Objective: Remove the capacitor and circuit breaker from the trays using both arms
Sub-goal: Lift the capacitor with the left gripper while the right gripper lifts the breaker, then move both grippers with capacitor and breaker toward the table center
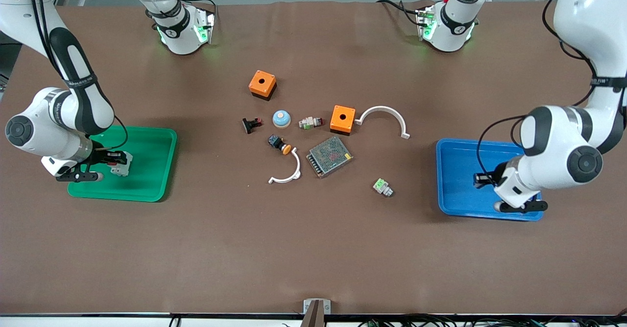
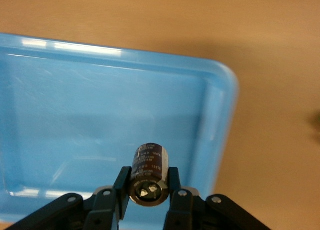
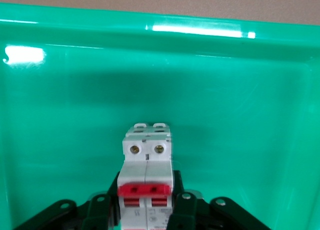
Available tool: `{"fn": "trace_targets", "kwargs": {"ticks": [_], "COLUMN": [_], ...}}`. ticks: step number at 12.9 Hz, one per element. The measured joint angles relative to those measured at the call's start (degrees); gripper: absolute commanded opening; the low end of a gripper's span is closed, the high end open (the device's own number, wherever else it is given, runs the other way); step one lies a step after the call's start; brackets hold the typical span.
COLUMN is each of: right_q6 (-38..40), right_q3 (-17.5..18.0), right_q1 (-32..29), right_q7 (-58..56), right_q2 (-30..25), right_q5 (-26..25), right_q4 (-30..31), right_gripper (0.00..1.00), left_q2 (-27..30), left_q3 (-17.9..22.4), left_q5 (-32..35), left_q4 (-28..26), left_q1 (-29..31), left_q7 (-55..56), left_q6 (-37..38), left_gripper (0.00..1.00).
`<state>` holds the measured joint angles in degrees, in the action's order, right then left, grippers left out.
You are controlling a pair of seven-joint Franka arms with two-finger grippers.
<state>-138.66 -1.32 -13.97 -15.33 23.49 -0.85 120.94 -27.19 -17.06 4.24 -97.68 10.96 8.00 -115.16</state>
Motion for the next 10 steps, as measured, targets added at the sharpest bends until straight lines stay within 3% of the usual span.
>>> {"fn": "trace_targets", "kwargs": {"ticks": [5,10], "right_q6": [3.8,20.7], "right_q3": [0.3,1.0], "right_q1": [2.0,15.5], "right_q7": [1.1,17.1], "right_q2": [-0.9,-8.1], "right_q5": [0.0,0.3], "right_q4": [-2.1,-8.6], "right_gripper": [0.19,0.19], "left_q2": [2.0,1.3], "left_q3": [-10.8,-12.0], "left_q5": [0.0,0.0], "left_q4": [-0.9,-2.5], "left_q1": [-0.9,-8.6], "left_q7": [17.2,30.6], "left_q6": [2.8,2.3], "left_gripper": [0.00,0.00]}}
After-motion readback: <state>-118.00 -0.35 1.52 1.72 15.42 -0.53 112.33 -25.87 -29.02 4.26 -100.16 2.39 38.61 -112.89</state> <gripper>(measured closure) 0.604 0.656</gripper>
